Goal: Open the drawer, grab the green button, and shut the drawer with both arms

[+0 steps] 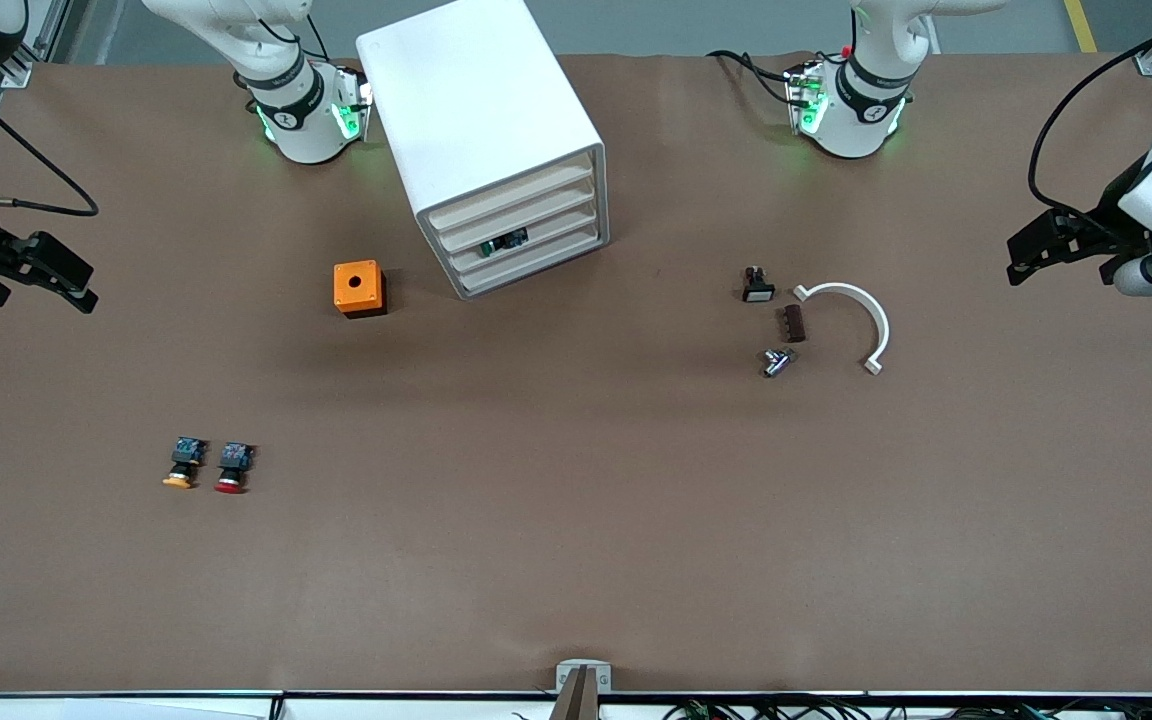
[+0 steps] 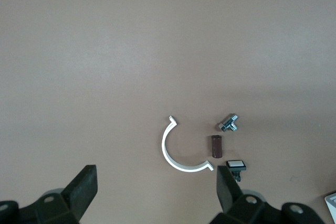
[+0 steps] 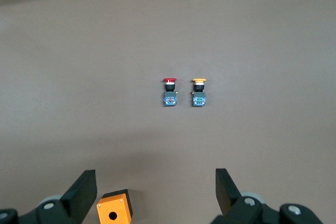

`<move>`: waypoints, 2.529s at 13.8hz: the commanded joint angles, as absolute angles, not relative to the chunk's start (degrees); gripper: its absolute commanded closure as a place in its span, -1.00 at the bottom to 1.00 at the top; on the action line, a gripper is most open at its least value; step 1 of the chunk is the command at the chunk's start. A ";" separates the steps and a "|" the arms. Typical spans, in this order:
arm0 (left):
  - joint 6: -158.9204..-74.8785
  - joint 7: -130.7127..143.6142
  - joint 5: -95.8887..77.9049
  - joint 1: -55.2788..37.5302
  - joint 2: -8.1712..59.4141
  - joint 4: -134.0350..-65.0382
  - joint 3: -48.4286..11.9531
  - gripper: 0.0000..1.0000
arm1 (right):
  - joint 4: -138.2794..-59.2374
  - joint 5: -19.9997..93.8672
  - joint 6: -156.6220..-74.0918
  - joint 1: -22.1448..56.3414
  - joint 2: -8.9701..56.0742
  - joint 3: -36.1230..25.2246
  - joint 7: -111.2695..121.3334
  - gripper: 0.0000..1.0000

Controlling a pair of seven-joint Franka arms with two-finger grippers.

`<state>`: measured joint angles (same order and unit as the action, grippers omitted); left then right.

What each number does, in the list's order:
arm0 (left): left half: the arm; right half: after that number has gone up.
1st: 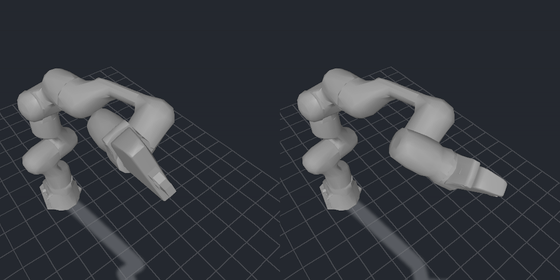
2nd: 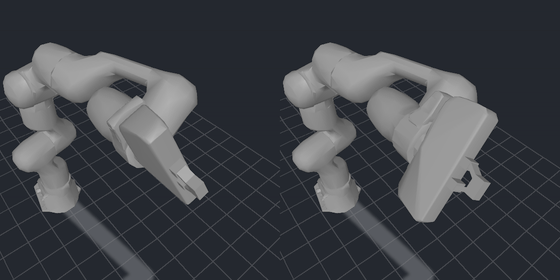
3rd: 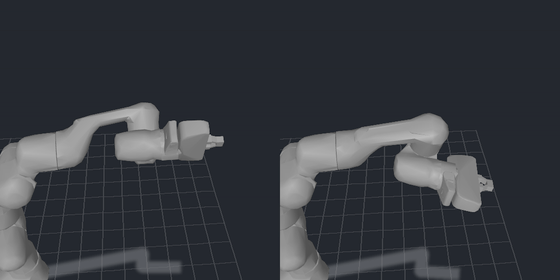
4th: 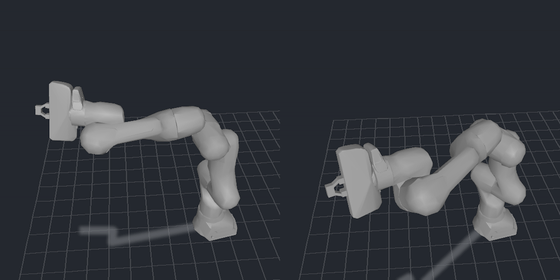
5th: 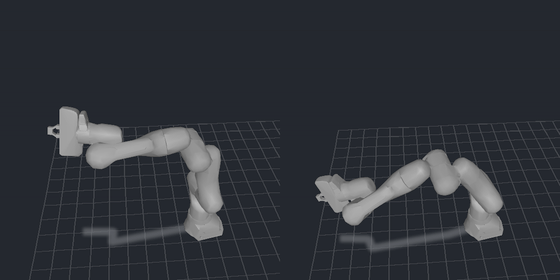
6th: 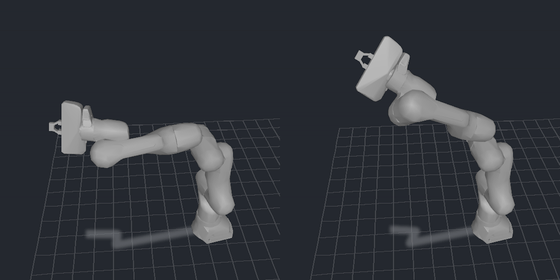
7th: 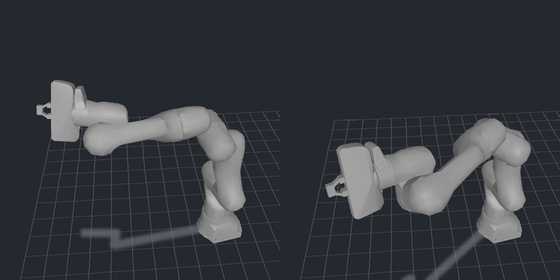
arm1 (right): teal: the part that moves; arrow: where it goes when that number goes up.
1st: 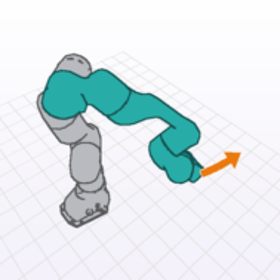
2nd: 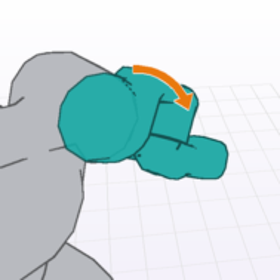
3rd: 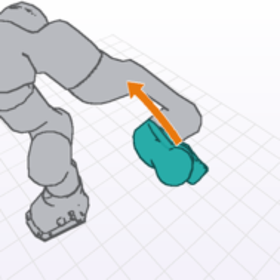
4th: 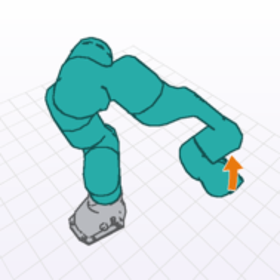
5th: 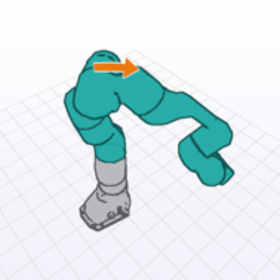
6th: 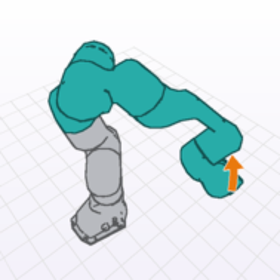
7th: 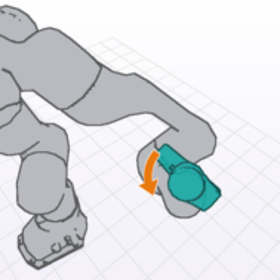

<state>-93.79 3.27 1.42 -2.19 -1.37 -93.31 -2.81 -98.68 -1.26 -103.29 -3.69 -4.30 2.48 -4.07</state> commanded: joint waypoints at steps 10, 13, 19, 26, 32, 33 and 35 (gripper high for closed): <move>-93.16 3.95 0.35 -2.20 3.06 -92.55 -2.64 -0.99 | -98.79 -2.20 -103.27 -4.04 -4.66 2.90 -3.78 -1.00; -93.25 3.96 0.35 -2.72 8.16 -92.64 -2.64 -0.99 | -98.79 -2.20 -103.27 -4.04 -4.57 2.90 -3.78 -1.00; -94.57 10.88 0.44 -6.15 15.46 -91.94 -2.90 -0.99 | -98.79 -2.20 -103.27 -4.04 -4.66 2.90 -3.78 -1.00; -88.68 41.42 -11.48 -13.53 26.17 -79.91 -3.78 -0.99 | -98.70 -2.20 -103.27 -4.04 -4.57 2.90 -3.78 -1.00; -84.73 69.73 -14.85 -19.42 31.98 -79.10 -3.87 -0.99 | -98.79 -2.20 -103.27 -4.04 -4.57 2.90 -3.78 -1.00; -84.73 76.31 -15.64 -20.03 33.65 -78.23 -4.04 -0.99 | -98.79 -2.20 -103.27 -4.04 -4.57 2.90 -3.78 -1.00; -84.73 85.74 -22.11 -20.13 36.55 -76.20 -4.57 -0.99 | -98.79 -2.20 -103.27 -4.04 -4.57 2.90 -3.78 -1.00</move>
